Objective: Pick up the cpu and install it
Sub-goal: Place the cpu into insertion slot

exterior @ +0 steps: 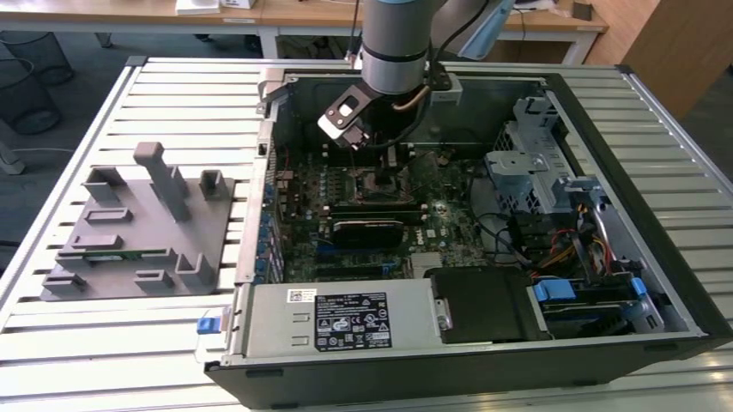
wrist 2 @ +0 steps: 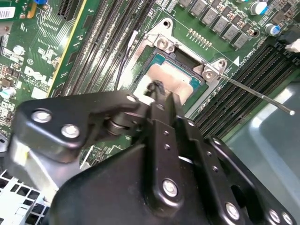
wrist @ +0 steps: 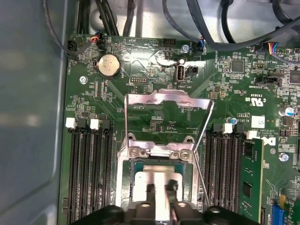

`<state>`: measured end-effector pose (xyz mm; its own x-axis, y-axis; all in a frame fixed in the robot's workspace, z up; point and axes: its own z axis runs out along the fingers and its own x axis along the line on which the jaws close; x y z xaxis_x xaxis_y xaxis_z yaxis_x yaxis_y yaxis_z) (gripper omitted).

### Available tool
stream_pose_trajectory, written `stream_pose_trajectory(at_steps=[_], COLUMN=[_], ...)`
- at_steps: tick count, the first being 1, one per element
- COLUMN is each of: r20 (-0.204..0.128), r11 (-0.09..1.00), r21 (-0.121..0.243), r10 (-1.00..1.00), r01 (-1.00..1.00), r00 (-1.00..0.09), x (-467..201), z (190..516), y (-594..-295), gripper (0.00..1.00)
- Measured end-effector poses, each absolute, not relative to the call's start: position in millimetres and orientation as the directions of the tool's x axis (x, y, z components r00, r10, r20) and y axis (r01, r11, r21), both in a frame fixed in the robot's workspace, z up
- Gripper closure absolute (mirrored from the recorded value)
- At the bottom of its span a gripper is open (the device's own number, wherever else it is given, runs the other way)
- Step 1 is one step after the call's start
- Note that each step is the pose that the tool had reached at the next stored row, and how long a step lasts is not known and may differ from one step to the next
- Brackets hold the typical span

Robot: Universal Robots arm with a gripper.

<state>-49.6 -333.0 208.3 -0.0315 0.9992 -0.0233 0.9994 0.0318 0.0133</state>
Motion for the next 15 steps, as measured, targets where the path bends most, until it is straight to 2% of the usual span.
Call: stream_pose_trajectory(at_steps=[3, 15], r20=[-0.023, -0.023], r11=[0.032, 0.032], r21=[0.013, 0.013], r10=[0.999, 0.999], r01=[0.999, 0.999], r00=[-0.031, -0.031], x=[-49.6, -49.6], z=[210.0, 213.4], y=[-333.0, -333.0], gripper=[0.88, 0.89])
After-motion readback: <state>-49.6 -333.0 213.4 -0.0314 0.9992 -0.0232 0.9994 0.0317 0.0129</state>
